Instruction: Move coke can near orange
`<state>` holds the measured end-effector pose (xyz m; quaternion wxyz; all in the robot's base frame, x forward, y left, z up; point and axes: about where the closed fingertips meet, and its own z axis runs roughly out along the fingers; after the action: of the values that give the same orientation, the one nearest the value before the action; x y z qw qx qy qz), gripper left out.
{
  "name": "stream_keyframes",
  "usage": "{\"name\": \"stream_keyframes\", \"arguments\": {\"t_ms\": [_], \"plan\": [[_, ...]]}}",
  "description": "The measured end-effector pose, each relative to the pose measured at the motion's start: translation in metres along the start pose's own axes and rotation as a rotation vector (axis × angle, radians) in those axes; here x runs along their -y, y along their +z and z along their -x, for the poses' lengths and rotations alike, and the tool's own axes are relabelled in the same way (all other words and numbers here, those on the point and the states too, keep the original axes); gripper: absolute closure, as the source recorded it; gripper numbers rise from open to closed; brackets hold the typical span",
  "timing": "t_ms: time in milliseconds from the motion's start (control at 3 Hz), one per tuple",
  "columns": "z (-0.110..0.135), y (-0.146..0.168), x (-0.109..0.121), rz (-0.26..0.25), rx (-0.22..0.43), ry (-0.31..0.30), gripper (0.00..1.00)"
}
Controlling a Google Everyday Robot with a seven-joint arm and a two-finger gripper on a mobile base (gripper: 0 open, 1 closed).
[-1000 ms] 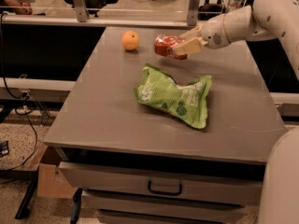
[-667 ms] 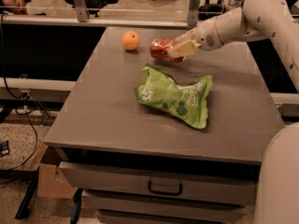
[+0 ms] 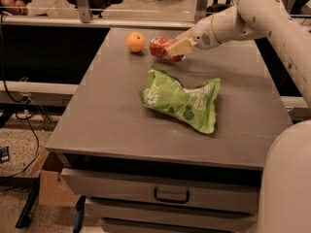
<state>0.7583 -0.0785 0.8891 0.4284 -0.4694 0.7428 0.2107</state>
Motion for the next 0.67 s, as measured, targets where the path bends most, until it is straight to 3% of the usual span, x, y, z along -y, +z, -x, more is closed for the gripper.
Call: {"name": "stream_keyframes", "arguments": {"t_ms": [333,667], "plan": [[0.0088,0.0103,0.0009,-0.014,-0.004,0.009,1.00],[0.0131,0.0193,0.0003,-0.030,-0.017,0.025,0.84]]}}
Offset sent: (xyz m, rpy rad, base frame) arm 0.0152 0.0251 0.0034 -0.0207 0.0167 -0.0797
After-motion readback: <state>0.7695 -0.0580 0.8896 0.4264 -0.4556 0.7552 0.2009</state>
